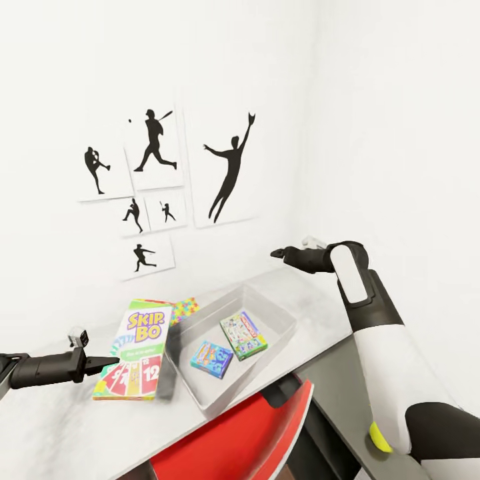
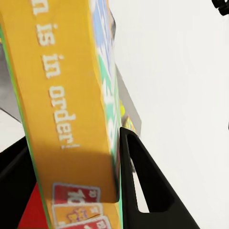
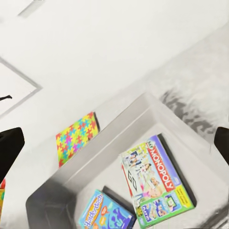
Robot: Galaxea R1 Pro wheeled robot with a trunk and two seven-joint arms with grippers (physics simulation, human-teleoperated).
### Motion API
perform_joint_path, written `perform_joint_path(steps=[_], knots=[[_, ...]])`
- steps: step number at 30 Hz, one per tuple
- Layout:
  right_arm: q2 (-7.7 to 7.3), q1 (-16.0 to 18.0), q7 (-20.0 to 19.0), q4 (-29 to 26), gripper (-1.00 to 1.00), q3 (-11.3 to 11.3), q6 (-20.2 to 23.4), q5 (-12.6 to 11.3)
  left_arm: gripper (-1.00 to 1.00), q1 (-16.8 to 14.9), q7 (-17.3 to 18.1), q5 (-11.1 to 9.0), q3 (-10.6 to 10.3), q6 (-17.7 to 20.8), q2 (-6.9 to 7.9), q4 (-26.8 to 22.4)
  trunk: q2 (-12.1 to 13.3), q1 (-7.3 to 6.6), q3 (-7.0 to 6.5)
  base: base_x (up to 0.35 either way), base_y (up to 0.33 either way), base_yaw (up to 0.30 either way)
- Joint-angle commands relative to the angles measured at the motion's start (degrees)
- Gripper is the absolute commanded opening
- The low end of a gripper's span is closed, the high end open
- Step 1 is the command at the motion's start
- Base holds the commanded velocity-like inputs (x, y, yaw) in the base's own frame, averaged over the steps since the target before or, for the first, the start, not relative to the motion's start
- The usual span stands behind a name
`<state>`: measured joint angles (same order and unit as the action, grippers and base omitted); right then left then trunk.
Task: Put all the toys in the child's room - the three board games (two on the bed and one on the table), the two jigsaw puzzles on the table, and the tennis ball on the table - inside the toy box on the table in the child's room.
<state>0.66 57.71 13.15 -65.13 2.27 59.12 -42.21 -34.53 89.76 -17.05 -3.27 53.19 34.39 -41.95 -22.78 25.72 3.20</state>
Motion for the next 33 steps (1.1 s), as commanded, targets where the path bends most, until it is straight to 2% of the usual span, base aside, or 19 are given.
perform_joint_path(steps=[1,8,20,33], knots=[[-0.03,0.04,0.62,-0.07,1.0,0.02,0.16,-0.59,-1.0,-0.1,0.24,-0.18,-0.3,0.6,0.06,0.03,-0.14,0.06,0.18,0.264,-0.226,0.244],[-0.04,-0.03,0.59,-0.09,1.0,0.02,0.18,-0.6,-1.0,-0.1,0.24,-0.18,-0.33,0.6,0.06,0.03,-0.14,0.06,0.39,0.171,-0.119,0.158],[-0.29,-0.05,0.57,-0.08,1.0,0.02,0.14,-0.56,-1.0,-0.1,0.24,-0.15,-0.34,0.6,0.06,0.03,-0.14,0.06,0.41,0.019,0.029,0.009],[-0.42,-0.05,0.57,-0.02,1.0,0.02,0.11,-0.19,-1.0,-0.1,0.24,-0.18,-0.34,0.6,0.06,0.03,-0.14,0.06,0.41,0.146,0.039,0.0]])
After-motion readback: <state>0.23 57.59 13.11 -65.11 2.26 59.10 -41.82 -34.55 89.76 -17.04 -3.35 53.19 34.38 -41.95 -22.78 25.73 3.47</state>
